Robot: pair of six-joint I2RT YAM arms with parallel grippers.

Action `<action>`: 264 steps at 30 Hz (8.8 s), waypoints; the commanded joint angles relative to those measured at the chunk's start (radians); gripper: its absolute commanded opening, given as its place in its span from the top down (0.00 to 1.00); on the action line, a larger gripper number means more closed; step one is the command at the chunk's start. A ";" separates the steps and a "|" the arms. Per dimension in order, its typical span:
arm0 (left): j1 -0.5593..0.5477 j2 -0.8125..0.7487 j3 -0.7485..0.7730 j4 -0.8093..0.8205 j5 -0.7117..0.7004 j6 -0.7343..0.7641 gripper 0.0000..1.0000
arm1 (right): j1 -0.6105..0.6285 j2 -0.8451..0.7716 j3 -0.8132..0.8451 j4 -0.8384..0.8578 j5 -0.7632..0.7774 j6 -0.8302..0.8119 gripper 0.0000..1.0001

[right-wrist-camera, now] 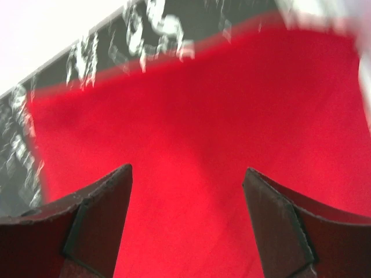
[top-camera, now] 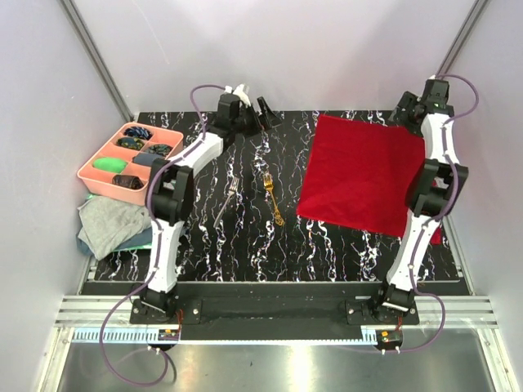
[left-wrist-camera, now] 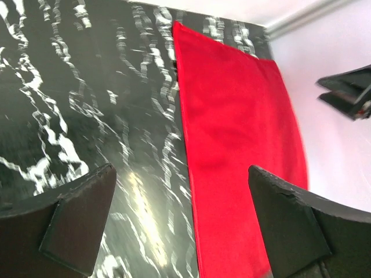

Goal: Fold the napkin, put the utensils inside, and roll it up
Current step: Flatten the napkin out, then fold the napkin

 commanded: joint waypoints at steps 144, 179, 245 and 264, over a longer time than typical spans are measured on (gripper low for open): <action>0.036 -1.045 -0.723 -0.402 -0.145 0.415 0.01 | 0.235 -0.212 -0.420 -0.141 0.260 -0.135 1.00; 0.041 -0.993 -0.718 -0.420 -0.187 0.438 0.01 | 0.049 0.280 0.326 -0.195 0.422 -0.162 1.00; 0.041 -1.097 -0.795 -0.414 -0.214 0.474 0.01 | 0.448 -0.373 -0.642 0.107 0.170 -0.279 0.41; 0.041 -1.124 -0.795 -0.419 -0.205 0.473 0.01 | 0.477 -0.458 -0.872 0.169 0.282 -0.349 0.52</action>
